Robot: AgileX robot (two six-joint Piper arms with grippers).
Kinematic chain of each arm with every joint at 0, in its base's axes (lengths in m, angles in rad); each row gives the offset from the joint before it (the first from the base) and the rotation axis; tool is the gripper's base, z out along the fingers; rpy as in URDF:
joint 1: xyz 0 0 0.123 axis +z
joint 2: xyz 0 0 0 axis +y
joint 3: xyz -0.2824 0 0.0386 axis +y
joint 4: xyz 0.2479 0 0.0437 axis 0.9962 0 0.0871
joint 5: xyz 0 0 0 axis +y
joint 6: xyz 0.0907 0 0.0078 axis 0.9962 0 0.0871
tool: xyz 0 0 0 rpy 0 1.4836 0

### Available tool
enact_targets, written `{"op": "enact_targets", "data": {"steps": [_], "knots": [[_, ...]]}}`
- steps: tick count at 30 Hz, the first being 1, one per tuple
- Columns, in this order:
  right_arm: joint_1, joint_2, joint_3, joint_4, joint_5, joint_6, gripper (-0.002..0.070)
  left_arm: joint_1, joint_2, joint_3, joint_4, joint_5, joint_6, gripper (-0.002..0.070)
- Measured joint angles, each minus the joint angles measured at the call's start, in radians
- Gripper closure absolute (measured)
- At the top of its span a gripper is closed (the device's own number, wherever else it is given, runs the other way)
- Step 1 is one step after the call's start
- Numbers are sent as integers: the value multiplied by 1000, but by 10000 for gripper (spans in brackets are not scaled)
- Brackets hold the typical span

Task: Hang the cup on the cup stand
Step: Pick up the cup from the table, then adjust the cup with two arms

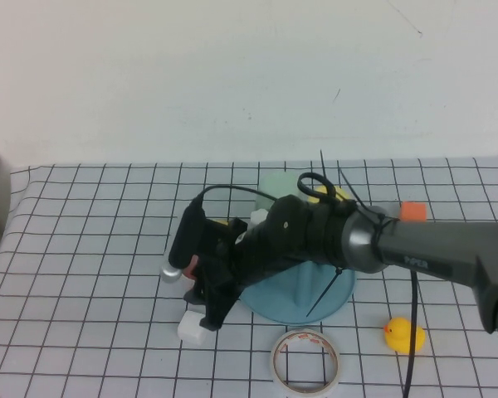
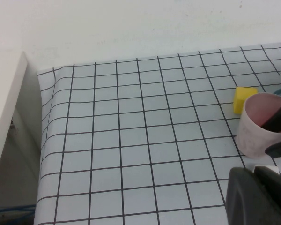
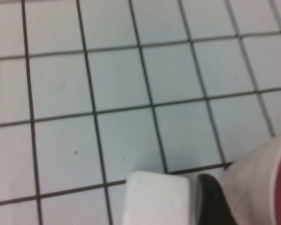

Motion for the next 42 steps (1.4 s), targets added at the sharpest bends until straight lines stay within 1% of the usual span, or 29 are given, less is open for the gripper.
{"op": "enact_targets", "data": {"steps": [2, 4, 6, 9, 11, 17, 21, 25, 32, 36, 40, 42], "knots": [[0, 10, 0, 1, 7, 0, 365, 0, 0, 0, 0, 0, 0, 676], [0, 10, 0, 1, 15, 0, 394, 0, 0, 0, 0, 0, 0, 676], [0, 10, 0, 2, 17, 0, 457, 0, 0, 0, 0, 0, 0, 676], [0, 10, 0, 3, 21, 0, 597, 0, 0, 0, 0, 0, 0, 676], [0, 10, -4, 3, 21, -2, 630, 0, 0, 2, 0, -2, 0, 676], [0, 6, -3, 5, 24, -4, 640, 0, 0, 2, 0, -2, -2, 676], [2, -40, -3, 27, 45, 4, 642, 0, 0, 2, 15, 12, -2, 676], [2, -162, -1, 36, 51, 2, 642, 0, 0, 2, 21, 16, -2, 676], [2, -399, 14, 62, 87, -10, 642, 0, 0, 2, 25, -47, -2, 676], [2, -554, 97, 81, 87, -20, 642, 0, 0, 2, 32, -102, 46, 676], [2, -685, 244, 116, 75, -54, 642, 0, 0, 2, 36, -144, 127, 676], [2, -748, 346, 167, 39, -91, 642, 0, 0, 2, 36, -151, 161, 676]]}}
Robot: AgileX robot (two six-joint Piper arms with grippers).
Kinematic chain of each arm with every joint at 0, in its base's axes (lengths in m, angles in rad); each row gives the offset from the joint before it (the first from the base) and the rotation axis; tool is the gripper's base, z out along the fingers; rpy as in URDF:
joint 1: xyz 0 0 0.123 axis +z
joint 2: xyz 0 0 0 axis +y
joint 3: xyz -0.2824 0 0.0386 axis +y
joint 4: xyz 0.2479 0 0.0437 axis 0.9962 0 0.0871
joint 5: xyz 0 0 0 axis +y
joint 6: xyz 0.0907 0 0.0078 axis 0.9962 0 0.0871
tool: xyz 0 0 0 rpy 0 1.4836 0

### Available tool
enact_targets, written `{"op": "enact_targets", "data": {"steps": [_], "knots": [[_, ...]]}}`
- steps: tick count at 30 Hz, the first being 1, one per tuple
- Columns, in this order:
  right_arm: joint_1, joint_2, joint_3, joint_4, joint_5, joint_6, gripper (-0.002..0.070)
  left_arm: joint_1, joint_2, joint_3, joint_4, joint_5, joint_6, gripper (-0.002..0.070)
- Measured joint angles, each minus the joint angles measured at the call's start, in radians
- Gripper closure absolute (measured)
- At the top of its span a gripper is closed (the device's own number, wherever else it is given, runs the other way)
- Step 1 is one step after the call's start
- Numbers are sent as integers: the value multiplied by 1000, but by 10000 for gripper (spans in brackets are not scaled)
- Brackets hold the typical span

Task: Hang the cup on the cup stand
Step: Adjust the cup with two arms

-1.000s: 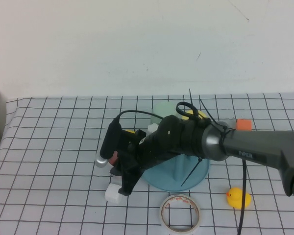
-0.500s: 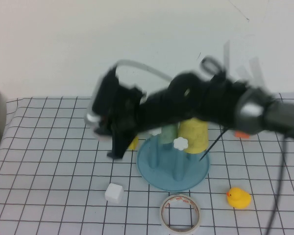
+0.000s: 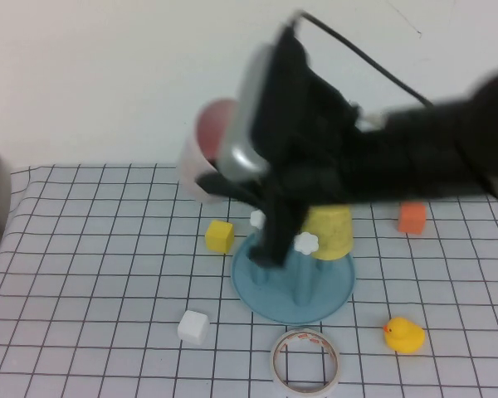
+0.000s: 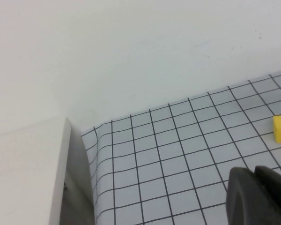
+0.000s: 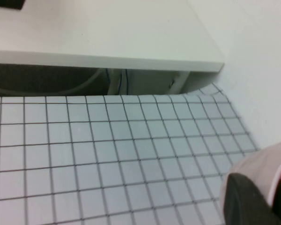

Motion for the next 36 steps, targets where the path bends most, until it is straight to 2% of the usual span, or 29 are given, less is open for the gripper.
{"op": "enact_targets", "data": {"steps": [4, 9, 13, 15, 20, 23, 27, 30, 33, 34, 36], "knots": [[0, -120, 219, 235, -103, -160, 642, 0, 0, 0, 0, 0, 33, 676], [0, -265, 462, 688, -172, -534, 642, 0, 0, 0, -20, 0, 48, 676], [0, -342, 582, 804, -126, -692, 642, 0, 0, 0, -129, 0, 68, 676], [0, -364, 610, 815, -72, -714, 642, 0, 0, 0, -255, 2, 68, 676], [0, -382, 616, 821, 57, -742, 642, 0, 0, 0, -778, 78, 81, 676], [0, -382, 609, 821, 94, -775, 642, 0, 0, 0, -1037, 165, 142, 676], [0, -382, 607, 821, 107, -817, 642, 0, 0, 0, -1289, 247, 222, 676], [0, -382, 605, 821, 120, -872, 642, 0, 0, 0, -1408, 284, 239, 666], [0, -382, 585, 821, 140, -953, 642, 0, 0, 0, -1445, 321, 210, 565], [0, -382, 576, 821, 145, -977, 642, 0, 0, -2, -1450, 339, 179, 491], [0, -382, 551, 821, 156, -1039, 642, 0, 1, -2, -1455, 372, 98, 289]]}}
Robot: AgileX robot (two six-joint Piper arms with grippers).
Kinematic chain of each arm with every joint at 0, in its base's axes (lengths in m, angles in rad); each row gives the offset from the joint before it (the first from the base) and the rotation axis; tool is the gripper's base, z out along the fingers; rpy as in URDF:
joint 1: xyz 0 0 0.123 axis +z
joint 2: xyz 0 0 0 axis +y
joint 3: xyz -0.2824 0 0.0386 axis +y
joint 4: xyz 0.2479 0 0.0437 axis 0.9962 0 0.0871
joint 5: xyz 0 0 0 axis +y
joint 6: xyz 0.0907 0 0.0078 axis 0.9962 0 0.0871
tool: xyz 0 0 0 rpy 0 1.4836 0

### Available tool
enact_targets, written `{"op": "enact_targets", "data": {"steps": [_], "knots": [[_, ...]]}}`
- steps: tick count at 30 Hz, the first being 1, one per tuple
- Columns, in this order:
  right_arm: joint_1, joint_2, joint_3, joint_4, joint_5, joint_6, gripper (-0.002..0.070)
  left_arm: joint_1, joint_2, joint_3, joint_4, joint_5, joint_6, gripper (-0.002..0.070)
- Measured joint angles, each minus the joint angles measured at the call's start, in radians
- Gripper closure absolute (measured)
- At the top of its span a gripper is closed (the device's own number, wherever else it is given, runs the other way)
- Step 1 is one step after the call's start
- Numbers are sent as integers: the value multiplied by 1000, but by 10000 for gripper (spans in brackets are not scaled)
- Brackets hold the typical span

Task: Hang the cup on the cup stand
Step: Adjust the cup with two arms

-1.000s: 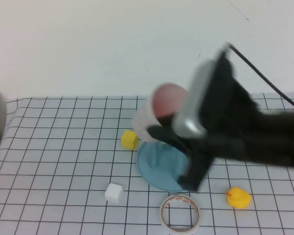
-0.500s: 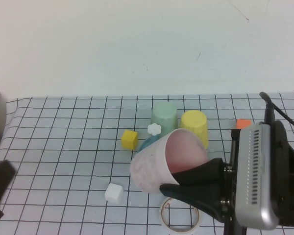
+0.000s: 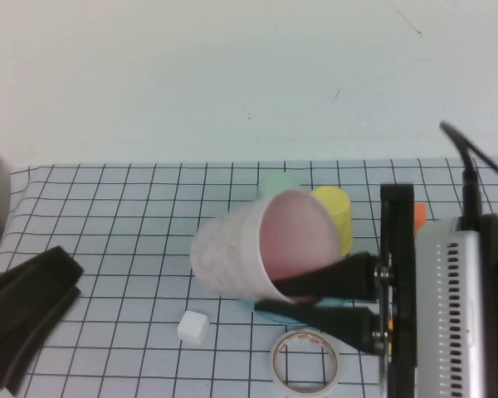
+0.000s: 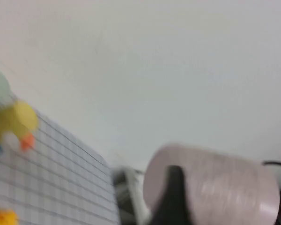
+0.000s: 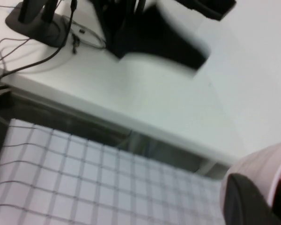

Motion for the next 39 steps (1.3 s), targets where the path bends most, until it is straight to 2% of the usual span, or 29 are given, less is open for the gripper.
{"op": "enact_targets", "data": {"steps": [1, 2, 4, 7, 10, 16, 19, 27, 31, 36, 39], "knots": [[0, 0, -12, 0, 4, -23, 642, 0, 2, 0, 0, 24, -46, 185], [0, 0, -27, 0, 8, -50, 642, 0, 4, 0, 0, 49, -91, 113], [0, 0, -54, 0, 16, -97, 642, 0, 11, 0, 0, 89, -151, 42], [0, 2, -84, 0, 28, -146, 642, 0, 16, 0, 0, 112, -209, 0], [0, 9, -105, 0, 74, -194, 642, 0, 21, 0, 0, 114, -281, -13], [0, 41, -123, -6, 155, -448, 642, 0, 20, 0, 0, 103, -343, -17], [0, 61, -123, -6, 165, -507, 642, 0, 20, -4, 0, 99, -373, -18], [28, 149, -138, -6, 177, -685, 642, 0, 20, -33, 0, 99, -339, -18], [69, 173, -153, -8, 165, -735, 642, 0, 20, -33, 0, 92, -335, -18], [131, 180, -203, -8, 35, -747, 642, 0, 20, -33, 0, 81, -319, -18], [142, 180, -219, -8, 22, -747, 642, 0, 20, -33, 0, 61, -307, -18]]}}
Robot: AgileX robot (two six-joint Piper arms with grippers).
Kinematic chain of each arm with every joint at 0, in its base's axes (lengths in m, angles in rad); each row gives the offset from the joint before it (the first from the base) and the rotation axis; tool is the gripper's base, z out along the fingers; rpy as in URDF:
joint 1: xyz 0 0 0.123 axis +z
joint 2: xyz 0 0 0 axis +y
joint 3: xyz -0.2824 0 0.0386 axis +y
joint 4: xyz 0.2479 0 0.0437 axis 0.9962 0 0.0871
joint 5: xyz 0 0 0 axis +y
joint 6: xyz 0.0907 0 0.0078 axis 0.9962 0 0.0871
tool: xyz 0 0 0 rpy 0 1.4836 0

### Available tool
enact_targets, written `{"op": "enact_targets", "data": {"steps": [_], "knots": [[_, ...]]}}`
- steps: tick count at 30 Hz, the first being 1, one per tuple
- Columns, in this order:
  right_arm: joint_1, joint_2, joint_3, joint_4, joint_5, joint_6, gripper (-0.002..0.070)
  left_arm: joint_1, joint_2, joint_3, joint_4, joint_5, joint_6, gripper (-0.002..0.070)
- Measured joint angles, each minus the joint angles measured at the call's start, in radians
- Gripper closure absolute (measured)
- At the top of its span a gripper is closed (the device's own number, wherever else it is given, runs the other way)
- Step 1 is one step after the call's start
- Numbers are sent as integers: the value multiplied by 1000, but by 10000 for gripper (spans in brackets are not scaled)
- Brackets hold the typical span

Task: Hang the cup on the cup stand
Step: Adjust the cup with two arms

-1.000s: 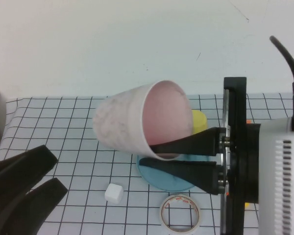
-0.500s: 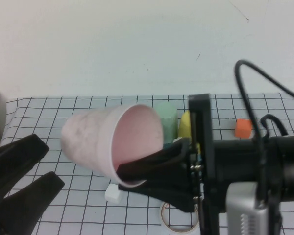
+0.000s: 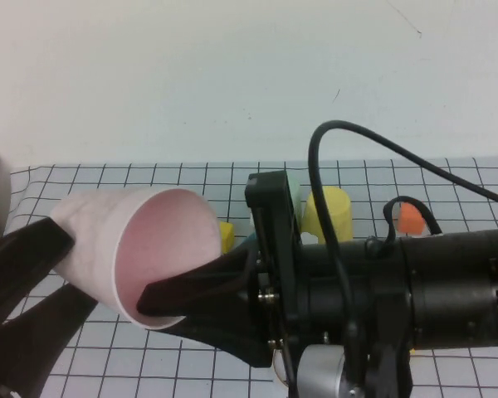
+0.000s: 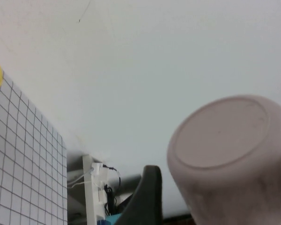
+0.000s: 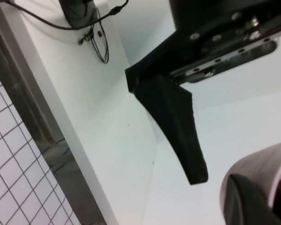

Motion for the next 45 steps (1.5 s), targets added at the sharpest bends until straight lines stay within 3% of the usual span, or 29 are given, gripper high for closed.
{"op": "enact_targets", "data": {"steps": [24, 36, 45], "knots": [[38, 100, -73, 11, 8, -11, 642, 2, 0, 0, -17, -92, 105, -18], [39, 148, -102, 20, 39, -11, 643, 6, 0, -1, 5, -120, -84, -18], [68, 206, -108, 52, 32, -17, 640, 8, 4, 4, 34, -139, -59, -18]]}}
